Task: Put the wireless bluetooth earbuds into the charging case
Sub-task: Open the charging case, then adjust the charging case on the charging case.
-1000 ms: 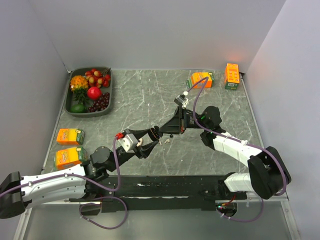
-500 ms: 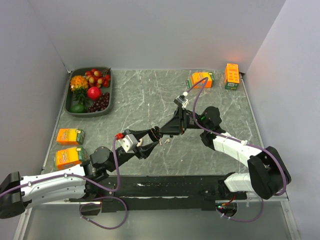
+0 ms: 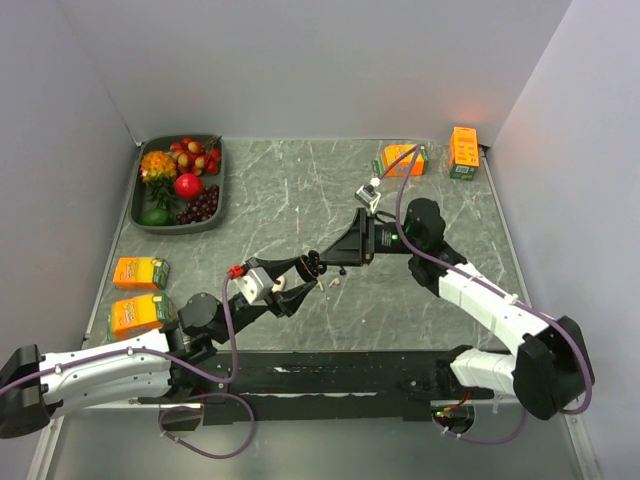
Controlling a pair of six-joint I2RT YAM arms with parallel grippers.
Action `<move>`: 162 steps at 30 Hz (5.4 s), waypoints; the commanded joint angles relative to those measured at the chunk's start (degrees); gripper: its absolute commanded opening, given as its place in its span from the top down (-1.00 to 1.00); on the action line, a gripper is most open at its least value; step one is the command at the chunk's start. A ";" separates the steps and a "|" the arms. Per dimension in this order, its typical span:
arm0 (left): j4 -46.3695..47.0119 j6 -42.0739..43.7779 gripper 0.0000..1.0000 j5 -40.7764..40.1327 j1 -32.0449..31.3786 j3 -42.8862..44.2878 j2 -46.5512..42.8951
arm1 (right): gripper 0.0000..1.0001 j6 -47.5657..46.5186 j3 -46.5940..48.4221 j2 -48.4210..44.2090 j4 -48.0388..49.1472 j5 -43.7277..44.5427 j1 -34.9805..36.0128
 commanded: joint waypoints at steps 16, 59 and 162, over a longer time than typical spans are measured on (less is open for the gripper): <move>3.56 0.51 0.98 0.48 -0.10 1.37 0.94 | -0.27 -32.17 20.55 -3.03 -43.77 16.37 4.09; -18.14 -14.16 -0.93 3.29 -0.18 8.13 -6.18 | 1.00 -65.54 30.58 -7.94 -62.41 35.42 14.08; -6.20 -12.15 -0.48 34.23 5.70 4.10 3.13 | 1.00 -86.58 28.55 -7.51 -60.82 38.26 28.09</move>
